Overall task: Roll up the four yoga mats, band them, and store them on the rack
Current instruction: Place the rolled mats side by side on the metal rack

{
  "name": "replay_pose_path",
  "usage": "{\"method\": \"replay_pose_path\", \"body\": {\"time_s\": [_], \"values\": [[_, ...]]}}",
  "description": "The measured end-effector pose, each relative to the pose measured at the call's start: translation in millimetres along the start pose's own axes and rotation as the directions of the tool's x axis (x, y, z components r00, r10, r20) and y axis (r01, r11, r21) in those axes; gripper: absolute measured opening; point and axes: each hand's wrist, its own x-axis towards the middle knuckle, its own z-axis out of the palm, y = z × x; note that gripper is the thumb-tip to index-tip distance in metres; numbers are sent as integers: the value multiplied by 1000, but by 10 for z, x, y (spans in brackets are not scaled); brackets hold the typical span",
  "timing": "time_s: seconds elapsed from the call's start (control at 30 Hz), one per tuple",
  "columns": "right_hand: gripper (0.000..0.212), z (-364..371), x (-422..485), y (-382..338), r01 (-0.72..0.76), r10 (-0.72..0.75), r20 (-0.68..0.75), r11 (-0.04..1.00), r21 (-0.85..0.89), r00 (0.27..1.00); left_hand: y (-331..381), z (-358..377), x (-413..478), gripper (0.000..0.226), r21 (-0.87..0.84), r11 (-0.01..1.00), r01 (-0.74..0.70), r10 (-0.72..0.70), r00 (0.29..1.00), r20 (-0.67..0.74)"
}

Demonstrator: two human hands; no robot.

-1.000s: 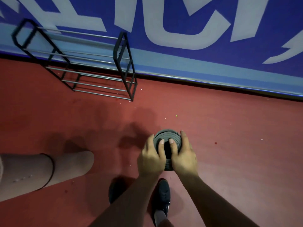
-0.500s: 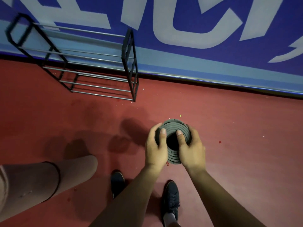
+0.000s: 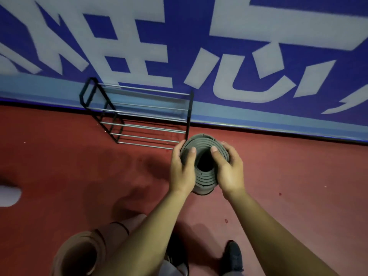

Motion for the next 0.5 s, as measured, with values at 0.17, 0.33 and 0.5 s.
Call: {"method": "replay_pose_path", "body": {"time_s": [0.17,0.33,0.5], "values": [[37,486,35,-817,4,-7,33,997,78,999,686,-604,408,65,15,989,-149,144,975,170],[29,908,60,-1669,51,-59,70,993,104,996,1494,-822,739,54,6,954,-301,299,951,84],[27,1185,217,-2506,105,-120,106,985,133,987,2308,-880,1222,51,-31,936,-352,352,936,12]]}}
